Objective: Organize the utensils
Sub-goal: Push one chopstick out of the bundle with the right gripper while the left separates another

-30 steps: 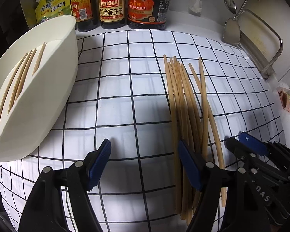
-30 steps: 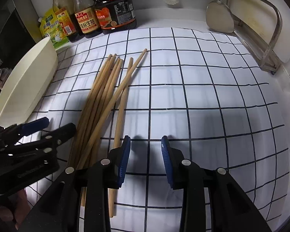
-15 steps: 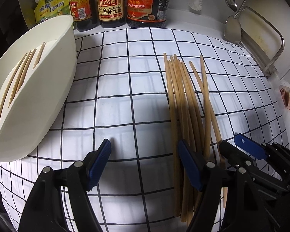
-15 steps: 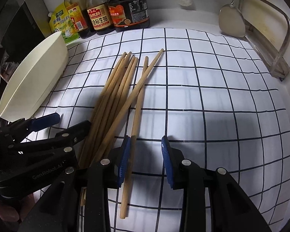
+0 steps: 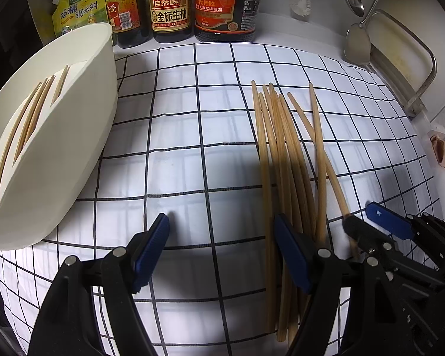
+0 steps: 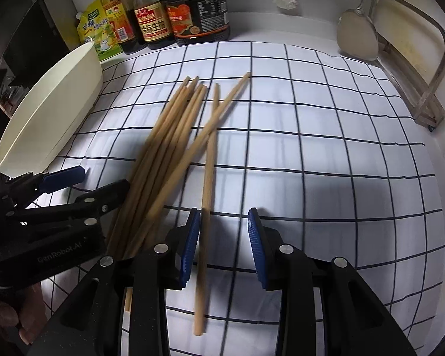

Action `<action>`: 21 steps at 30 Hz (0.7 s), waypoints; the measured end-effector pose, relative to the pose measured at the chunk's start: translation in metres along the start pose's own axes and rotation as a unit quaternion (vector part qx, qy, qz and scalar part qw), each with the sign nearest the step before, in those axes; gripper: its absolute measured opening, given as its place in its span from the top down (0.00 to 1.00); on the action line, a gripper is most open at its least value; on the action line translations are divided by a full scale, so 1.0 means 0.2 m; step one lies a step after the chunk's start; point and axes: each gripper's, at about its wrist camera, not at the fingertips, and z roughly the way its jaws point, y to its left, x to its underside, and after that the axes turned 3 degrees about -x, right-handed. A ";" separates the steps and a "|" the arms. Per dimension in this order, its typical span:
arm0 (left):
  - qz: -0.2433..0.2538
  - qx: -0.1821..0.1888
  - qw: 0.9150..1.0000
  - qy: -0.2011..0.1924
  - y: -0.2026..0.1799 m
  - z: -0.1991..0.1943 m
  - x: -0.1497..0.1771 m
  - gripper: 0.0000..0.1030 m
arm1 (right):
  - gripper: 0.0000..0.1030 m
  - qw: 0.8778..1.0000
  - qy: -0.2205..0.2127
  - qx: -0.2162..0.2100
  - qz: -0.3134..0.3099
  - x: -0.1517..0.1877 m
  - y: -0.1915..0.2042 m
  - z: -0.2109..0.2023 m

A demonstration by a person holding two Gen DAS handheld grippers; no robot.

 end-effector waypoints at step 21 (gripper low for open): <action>0.018 -0.035 0.999 0.010 -0.07 0.05 -0.08 0.33 | 0.68 0.997 -0.023 0.023 -0.070 -0.03 -0.04 0.02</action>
